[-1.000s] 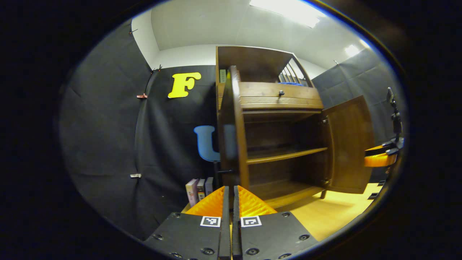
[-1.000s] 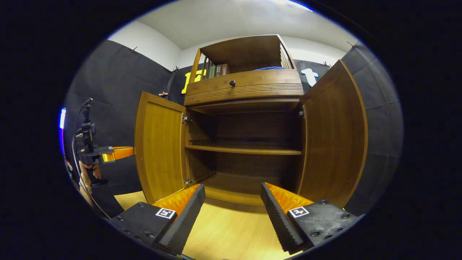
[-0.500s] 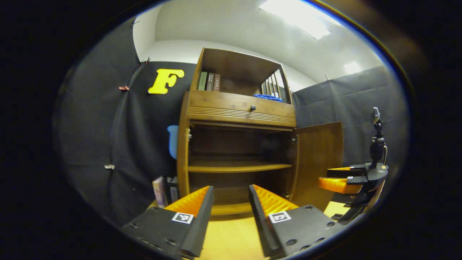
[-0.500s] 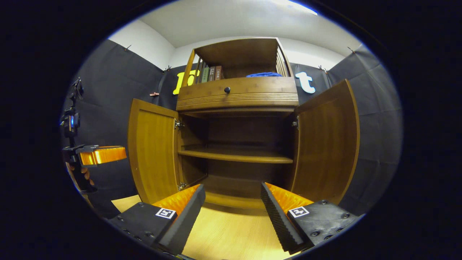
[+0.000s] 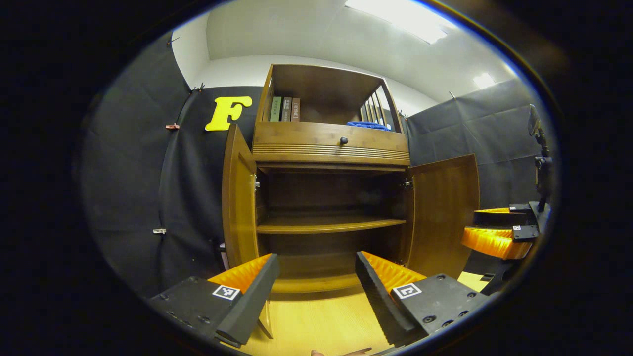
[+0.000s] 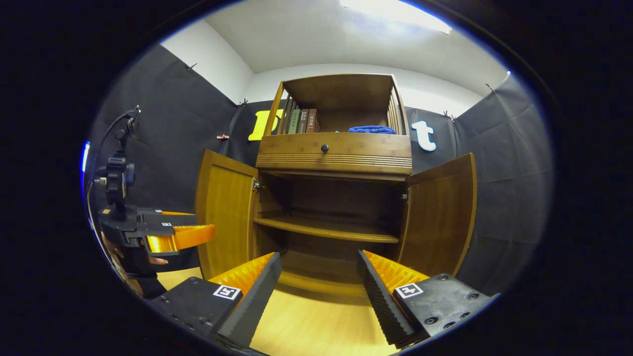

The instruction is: Open the right door of the double-door shoe cabinet with the right hand, and open the left door with the left hand.

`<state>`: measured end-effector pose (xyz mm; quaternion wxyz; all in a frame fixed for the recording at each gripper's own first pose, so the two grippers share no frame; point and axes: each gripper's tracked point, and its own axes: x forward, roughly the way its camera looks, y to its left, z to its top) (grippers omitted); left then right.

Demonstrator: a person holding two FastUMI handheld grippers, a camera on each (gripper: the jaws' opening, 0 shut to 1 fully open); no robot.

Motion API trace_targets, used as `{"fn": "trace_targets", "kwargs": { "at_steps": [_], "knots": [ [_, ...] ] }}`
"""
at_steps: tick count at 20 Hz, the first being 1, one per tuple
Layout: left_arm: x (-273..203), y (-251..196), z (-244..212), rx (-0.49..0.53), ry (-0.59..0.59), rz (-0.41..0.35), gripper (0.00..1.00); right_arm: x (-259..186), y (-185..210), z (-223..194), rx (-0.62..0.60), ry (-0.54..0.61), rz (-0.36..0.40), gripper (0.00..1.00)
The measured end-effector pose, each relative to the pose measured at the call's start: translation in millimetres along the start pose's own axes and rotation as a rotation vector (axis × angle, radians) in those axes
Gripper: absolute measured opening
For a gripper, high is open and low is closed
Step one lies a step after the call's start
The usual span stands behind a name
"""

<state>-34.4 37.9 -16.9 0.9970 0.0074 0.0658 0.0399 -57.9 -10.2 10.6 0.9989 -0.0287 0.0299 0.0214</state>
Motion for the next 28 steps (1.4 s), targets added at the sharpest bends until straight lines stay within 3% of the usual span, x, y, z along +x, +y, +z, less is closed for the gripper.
{"fn": "trace_targets", "kwargs": {
  "at_steps": [8,11,28],
  "knots": [
    [1.3,-24.7,10.9,0.029,-0.057,-0.055,0.96,-10.8,-21.2,-0.7,-0.004,0.015,-0.053,0.95],
    [2.4,-31.5,9.8,0.032,-0.058,-0.076,0.96,-13.4,-26.8,-0.7,-0.027,0.025,-0.068,0.99],
    [-13.0,-25.7,6.9,0.05,-0.057,-0.078,0.95,-10.7,-3.0,-5.6,-0.045,0.032,-0.005,0.99]
  ]
}}
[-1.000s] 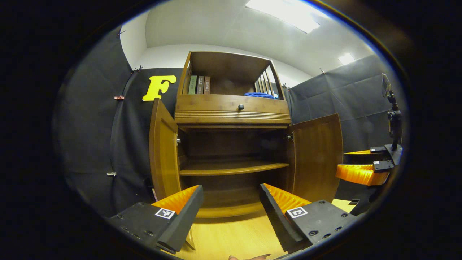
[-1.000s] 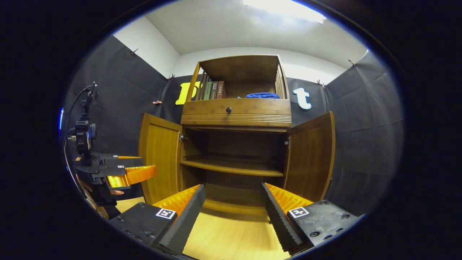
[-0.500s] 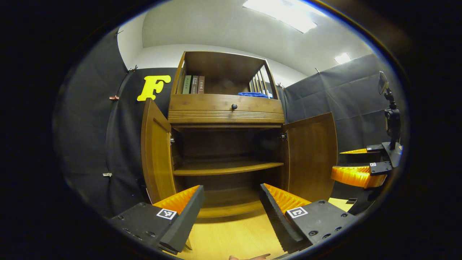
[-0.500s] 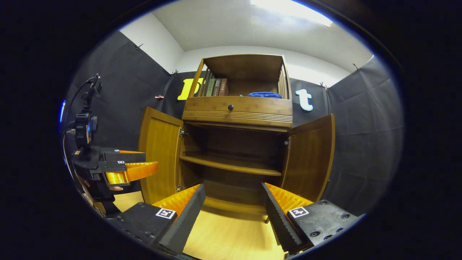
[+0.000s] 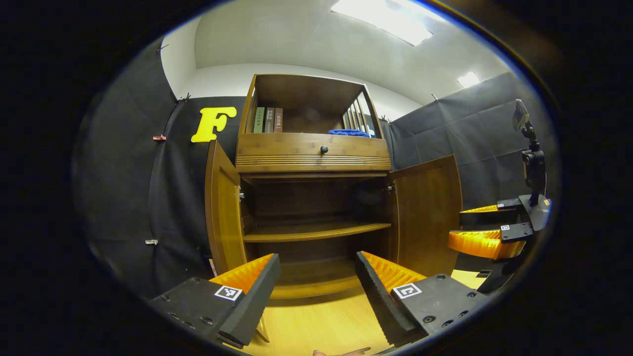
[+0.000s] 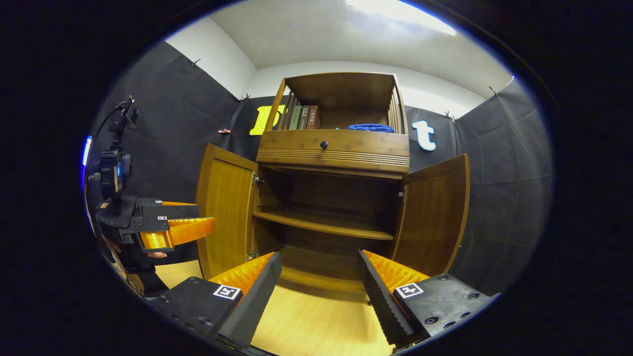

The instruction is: Open the right door of the double-door shoe cabinet with the right hand, and open the left door with the left hand.

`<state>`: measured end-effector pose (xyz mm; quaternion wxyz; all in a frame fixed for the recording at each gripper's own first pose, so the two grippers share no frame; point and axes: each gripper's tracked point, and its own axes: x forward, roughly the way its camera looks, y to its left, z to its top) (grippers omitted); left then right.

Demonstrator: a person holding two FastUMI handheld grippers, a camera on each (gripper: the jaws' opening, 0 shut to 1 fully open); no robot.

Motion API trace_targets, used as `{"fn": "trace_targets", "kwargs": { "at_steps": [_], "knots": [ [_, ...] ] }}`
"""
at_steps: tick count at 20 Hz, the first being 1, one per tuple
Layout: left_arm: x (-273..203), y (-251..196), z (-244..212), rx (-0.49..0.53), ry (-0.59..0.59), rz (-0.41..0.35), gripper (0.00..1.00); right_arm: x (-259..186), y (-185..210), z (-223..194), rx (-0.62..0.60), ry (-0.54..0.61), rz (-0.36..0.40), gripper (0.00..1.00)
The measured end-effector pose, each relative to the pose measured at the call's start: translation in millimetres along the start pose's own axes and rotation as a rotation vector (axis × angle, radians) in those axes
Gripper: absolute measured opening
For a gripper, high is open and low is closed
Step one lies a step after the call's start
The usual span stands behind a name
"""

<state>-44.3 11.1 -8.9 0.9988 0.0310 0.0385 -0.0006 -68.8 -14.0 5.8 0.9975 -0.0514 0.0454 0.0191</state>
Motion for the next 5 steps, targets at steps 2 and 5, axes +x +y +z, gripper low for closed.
{"fn": "trace_targets", "kwargs": {
  "at_steps": [2,5],
  "knots": [
    [-2.0,-3.6,-1.3,-0.004,0.004,-0.017,0.96,-1.2,2.0,0.5,0.007,-0.002,0.007,0.96],
    [-6.1,-2.1,-0.6,0.003,0.003,-0.01,0.95,-4.2,4.5,3.7,0.015,-0.011,0.017,0.95]
  ]
}}
